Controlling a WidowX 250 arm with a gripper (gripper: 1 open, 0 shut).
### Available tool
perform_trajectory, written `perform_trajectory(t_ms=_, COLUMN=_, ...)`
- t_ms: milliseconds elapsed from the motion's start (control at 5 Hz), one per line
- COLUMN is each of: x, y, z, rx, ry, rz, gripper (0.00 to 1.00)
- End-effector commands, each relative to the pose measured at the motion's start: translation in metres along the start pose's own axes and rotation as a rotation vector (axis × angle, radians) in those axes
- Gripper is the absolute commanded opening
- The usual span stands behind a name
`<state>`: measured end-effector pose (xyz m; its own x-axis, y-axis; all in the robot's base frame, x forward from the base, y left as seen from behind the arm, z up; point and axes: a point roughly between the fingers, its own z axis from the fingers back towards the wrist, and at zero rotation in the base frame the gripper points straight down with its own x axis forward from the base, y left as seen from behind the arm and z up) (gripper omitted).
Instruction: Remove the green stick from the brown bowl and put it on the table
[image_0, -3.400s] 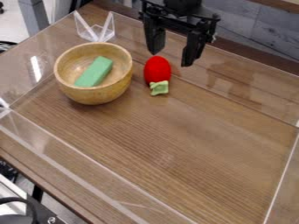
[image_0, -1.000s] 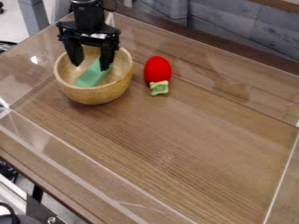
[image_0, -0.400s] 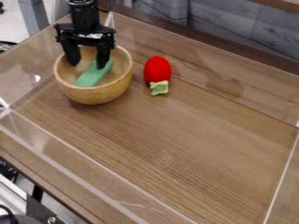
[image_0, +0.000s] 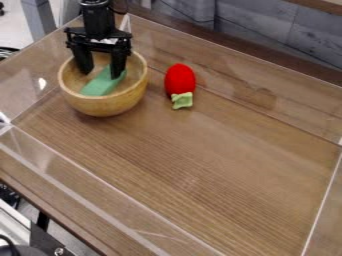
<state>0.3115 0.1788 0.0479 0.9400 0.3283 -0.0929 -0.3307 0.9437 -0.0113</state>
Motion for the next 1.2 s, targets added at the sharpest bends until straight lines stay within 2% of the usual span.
perform_trajectory(t_ms=0, x=0.007, y=0.001, z=0.012, rx=0.005, ry=-0.045, rz=0.047, gripper=1.00)
perform_trajectory(t_ms=200, x=0.007, y=-0.005, z=0.007, rx=0.002, ry=-0.040, rz=0.088, gripper=1.00)
perform_trajectory(t_ms=400, x=0.008, y=-0.008, z=-0.002, rx=0.001, ry=-0.033, rz=0.096, gripper=1.00)
perform_trajectory(t_ms=600, x=0.009, y=0.002, z=-0.004, rx=-0.001, ry=-0.034, rz=0.097, gripper=0.00)
perform_trajectory(t_ms=800, x=0.007, y=-0.002, z=0.005, rx=-0.006, ry=-0.035, rz=0.092, gripper=0.00)
perform_trajectory(t_ms=1000, x=0.004, y=-0.005, z=0.026, rx=-0.023, ry=-0.047, rz=0.094, gripper=0.00)
